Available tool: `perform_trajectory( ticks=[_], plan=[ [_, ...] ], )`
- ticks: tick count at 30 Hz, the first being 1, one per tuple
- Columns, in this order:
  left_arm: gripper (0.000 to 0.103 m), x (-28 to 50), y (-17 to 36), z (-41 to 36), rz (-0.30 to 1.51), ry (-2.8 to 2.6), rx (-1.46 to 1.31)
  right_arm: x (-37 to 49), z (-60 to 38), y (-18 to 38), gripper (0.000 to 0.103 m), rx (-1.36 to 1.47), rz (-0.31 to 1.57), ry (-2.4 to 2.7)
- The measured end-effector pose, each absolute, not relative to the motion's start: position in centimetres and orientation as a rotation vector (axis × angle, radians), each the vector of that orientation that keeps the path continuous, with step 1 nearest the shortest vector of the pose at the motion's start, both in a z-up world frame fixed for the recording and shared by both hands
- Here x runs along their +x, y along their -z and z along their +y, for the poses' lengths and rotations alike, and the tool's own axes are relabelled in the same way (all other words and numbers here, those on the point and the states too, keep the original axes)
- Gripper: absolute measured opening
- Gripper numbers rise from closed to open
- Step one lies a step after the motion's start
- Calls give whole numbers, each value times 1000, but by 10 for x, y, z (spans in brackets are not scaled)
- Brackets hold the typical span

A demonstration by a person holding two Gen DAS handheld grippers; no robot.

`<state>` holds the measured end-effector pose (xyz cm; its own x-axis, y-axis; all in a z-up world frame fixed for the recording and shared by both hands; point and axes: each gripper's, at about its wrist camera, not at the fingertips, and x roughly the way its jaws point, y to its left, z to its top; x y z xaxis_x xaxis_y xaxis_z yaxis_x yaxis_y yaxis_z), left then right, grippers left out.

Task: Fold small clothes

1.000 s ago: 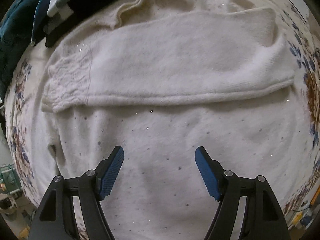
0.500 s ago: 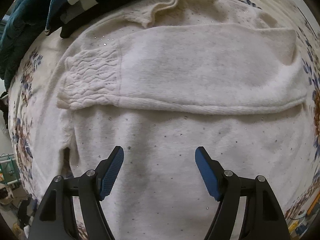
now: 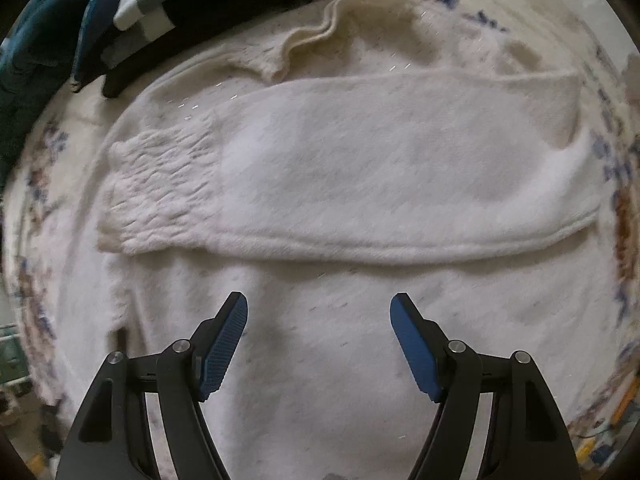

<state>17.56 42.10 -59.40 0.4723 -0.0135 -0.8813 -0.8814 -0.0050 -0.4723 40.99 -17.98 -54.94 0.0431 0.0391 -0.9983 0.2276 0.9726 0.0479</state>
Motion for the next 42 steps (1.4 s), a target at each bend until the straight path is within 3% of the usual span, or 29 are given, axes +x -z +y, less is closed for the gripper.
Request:
perform_trajectory(
  ticks=[1, 6, 10, 15, 22, 25, 26, 28, 29, 30, 37, 42],
  plan=[
    [7, 186, 587, 423, 866, -834, -1352, 411, -182, 548, 84, 188, 1516, 163],
    [8, 237, 531, 413, 877, -784, -1072, 416, -201, 540, 87, 118, 1478, 225],
    [8, 298, 470, 358, 888, -640, -788, 417, -224, 535, 87, 166, 1461, 209],
    [8, 383, 416, 215, 911, -319, -574, 414, -262, 534, 87, 225, 1463, 202],
    [12, 447, 395, -13, 994, 129, -528, 401, -350, 519, 87, 256, 1454, 231],
    [14, 455, 396, -73, 1011, 224, -531, 401, -387, 512, 87, 275, 1454, 227],
    [26, 454, 395, -82, 1003, 218, -522, 400, -398, 509, 87, 290, 1453, 216],
    [66, 455, 395, -85, 1000, 169, -492, 400, -413, 505, 87, 325, 1452, 193],
    [99, 453, 395, -79, 1000, 152, -488, 399, -421, 502, 87, 356, 1450, 165],
    [103, 451, 397, -66, 998, 129, -485, 402, -424, 501, 87, 375, 1449, 151],
    [103, 406, 407, 40, 984, -266, -351, 442, -399, 505, 87, 584, 1437, -47],
    [103, 378, 429, 90, 1051, -416, -308, 501, -355, 548, 87, 405, 1499, 17]
  ],
)
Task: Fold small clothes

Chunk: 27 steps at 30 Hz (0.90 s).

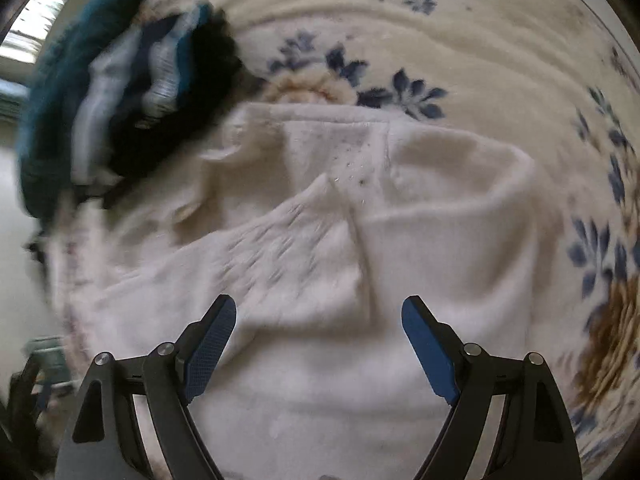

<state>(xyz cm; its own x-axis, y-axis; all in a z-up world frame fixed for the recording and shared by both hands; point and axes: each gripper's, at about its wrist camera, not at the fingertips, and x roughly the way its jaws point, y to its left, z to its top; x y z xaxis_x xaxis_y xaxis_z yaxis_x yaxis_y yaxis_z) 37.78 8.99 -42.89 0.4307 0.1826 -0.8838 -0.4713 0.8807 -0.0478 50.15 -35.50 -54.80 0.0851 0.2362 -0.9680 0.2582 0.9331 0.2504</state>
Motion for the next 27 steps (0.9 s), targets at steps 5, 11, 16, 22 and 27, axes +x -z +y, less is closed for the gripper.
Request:
perform_trajectory(
  ticks=[5, 11, 16, 22, 27],
  plan=[
    [103, 371, 441, 101, 1080, -466, -284, 515, -342, 572, 9, 397, 1551, 42],
    [103, 390, 450, 91, 1094, -430, -285, 483, -359, 496, 8, 368, 1369, 72],
    [103, 428, 466, 69, 1130, -338, -267, 467, -425, 489, 8, 407, 1393, 180],
    [103, 482, 522, 32, 1247, -223, -108, 472, -468, 560, 15, 467, 1605, 224],
    [103, 494, 542, 25, 1315, -222, 0, 468, -478, 516, 44, 360, 1427, 354]
  ],
)
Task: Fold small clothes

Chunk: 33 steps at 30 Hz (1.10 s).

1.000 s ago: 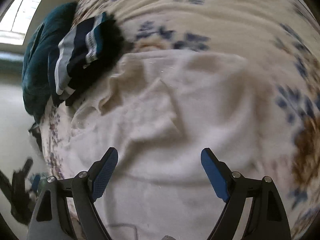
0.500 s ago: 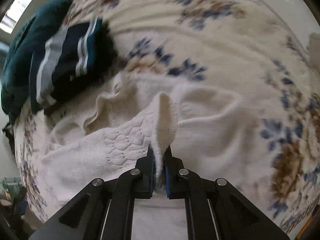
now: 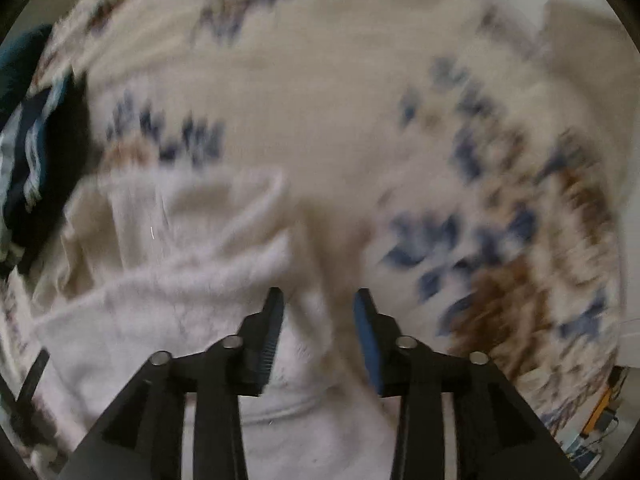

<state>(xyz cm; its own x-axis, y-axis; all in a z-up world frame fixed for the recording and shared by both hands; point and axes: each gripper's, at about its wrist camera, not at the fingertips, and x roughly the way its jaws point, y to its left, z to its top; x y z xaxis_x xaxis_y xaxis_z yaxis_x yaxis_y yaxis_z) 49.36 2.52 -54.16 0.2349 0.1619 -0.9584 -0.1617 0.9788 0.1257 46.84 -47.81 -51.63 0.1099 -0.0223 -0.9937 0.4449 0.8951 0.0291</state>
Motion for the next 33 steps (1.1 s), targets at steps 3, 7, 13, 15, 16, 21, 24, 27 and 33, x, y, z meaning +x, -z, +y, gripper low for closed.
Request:
perform_trajectory(
  ticks=[3, 7, 13, 15, 16, 21, 24, 27, 33],
  plan=[
    [103, 484, 521, 17, 1265, -179, -23, 463, -457, 497, 45, 334, 1351, 273],
    [103, 482, 534, -5, 1295, -158, 66, 464, -412, 532, 45, 348, 1450, 38],
    [103, 486, 569, 26, 1430, -171, -52, 460, -432, 585, 41, 347, 1599, 169],
    [103, 485, 555, 26, 1403, -172, -27, 464, -430, 570, 44, 302, 1594, 180],
    [103, 484, 544, 26, 1383, -170, -21, 466, -426, 560, 44, 279, 1573, 176],
    [103, 501, 514, 16, 1325, -145, -32, 489, -406, 508, 47, 339, 1436, 73],
    [103, 528, 513, -9, 1308, -118, -12, 519, -393, 506, 47, 484, 1395, 15],
    [103, 551, 515, -31, 1306, -76, 5, 568, -368, 522, 47, 594, 1370, 39],
    [103, 570, 516, -62, 1268, -6, 102, 597, -344, 553, 7, 626, 1402, 83]
  ],
)
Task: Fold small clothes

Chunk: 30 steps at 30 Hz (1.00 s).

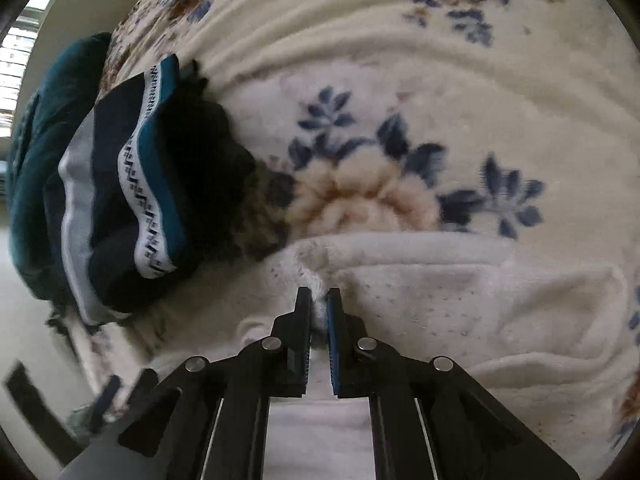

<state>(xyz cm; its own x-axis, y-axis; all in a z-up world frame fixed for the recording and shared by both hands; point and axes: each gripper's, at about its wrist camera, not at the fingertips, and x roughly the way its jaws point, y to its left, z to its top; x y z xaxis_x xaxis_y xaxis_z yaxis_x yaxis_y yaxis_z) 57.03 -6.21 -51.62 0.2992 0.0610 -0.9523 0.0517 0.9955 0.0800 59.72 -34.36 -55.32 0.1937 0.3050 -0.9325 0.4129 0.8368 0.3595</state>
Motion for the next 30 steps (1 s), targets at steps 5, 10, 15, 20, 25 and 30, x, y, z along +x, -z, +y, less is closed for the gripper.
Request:
perform_trajectory(
  ticks=[5, 10, 15, 20, 25, 30],
  plan=[
    [103, 577, 532, -83, 1254, 35, 171, 564, -343, 575, 8, 505, 1498, 147],
    [103, 590, 573, -106, 1297, 30, 348, 566, -343, 592, 22, 514, 1561, 115],
    [103, 587, 588, -97, 1311, 41, 346, 573, -325, 570, 54, 353, 1457, 67],
    [103, 577, 562, -79, 1278, 37, 300, 578, -308, 592, 54, 224, 1548, 58],
    [103, 546, 503, -55, 1180, 36, 213, 558, -321, 530, 70, 274, 1464, 44],
    [103, 496, 456, -46, 1156, 1, 106, 514, -348, 481, 90, 277, 1454, 65]
  ],
)
